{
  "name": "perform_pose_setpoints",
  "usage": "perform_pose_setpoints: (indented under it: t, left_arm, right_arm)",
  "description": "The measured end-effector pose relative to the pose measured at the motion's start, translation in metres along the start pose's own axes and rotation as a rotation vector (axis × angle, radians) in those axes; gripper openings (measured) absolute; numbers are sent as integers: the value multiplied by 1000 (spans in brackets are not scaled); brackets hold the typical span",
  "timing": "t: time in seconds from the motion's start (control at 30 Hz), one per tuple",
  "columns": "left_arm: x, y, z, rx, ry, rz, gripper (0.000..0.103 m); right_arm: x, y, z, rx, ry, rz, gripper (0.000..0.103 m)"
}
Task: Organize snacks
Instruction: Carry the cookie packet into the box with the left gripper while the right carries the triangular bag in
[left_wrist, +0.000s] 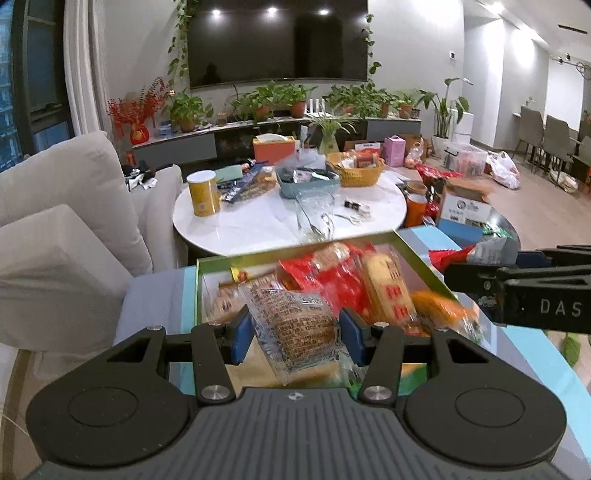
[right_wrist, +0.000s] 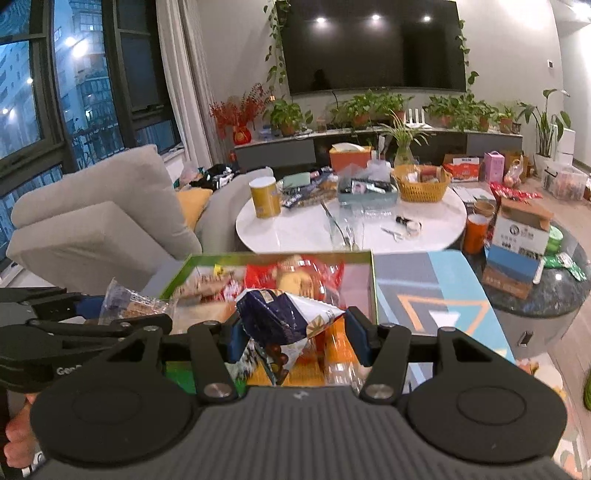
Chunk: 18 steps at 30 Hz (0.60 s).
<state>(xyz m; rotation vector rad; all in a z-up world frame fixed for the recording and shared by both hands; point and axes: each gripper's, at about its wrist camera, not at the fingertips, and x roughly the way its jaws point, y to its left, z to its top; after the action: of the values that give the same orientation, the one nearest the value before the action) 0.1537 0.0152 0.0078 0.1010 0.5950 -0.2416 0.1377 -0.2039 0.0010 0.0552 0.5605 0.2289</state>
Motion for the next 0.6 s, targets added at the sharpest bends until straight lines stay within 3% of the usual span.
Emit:
perform_pose_setpoints:
  t: [0.27, 0.6]
  left_arm:
    - [28, 7, 30, 9, -8, 20, 47]
    - [74, 10, 40, 6, 32, 15, 47]
  right_arm:
    - [28, -7, 23, -6, 0, -34, 62]
    - [71, -22, 29, -14, 44, -115, 62]
